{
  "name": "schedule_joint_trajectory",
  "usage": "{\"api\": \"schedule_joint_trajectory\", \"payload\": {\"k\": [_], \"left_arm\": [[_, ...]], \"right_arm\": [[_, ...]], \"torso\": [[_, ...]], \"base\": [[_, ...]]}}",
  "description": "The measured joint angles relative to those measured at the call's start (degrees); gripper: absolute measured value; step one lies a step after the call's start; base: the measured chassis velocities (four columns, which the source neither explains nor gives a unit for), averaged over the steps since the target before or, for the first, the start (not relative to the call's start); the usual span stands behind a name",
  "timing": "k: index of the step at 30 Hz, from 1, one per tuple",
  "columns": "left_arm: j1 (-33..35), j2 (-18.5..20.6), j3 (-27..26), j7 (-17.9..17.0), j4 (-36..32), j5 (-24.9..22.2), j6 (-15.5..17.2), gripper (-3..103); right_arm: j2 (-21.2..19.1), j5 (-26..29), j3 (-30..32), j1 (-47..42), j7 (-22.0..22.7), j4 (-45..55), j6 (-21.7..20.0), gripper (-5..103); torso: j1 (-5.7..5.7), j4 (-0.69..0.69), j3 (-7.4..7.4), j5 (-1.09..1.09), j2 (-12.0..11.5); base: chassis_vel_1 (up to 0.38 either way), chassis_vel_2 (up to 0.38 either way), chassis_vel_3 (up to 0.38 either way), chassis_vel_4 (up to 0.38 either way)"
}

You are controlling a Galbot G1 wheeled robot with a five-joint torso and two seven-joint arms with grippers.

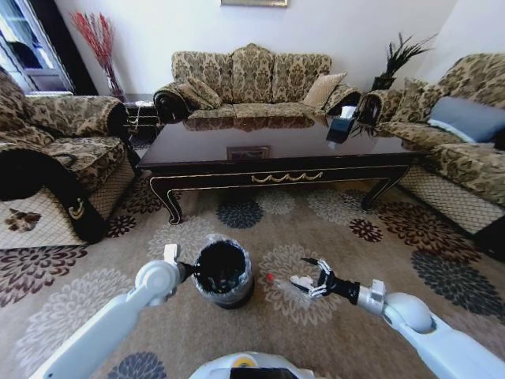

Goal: Move to the front of the table and pick up the trash from the floor, then place it into the trash bin.

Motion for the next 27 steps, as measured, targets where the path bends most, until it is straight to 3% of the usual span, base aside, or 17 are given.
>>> {"api": "schedule_joint_trajectory", "payload": {"k": [8, 27], "left_arm": [[1.4, 1.05, -0.99, -0.52, -1.18, -0.53, 0.01, 0], [2.57, 2.12, -1.82, -1.07, -2.35, -0.99, 0.01, 0]], "right_arm": [[5.6, -0.53, -3.82, 7.62, 0.32, -15.92, 1.03, 100], [11.99, -3.81, -10.8, 23.32, 1.46, -40.03, 2.27, 101]], "torso": [[0.0, 0.0, 0.0, -0.01, 0.0], [0.0, 0.0, 0.0, -0.01, 0.0]], "base": [[0.0, 0.0, 0.0, 0.0], [0.0, 0.0, 0.0, 0.0]]}}
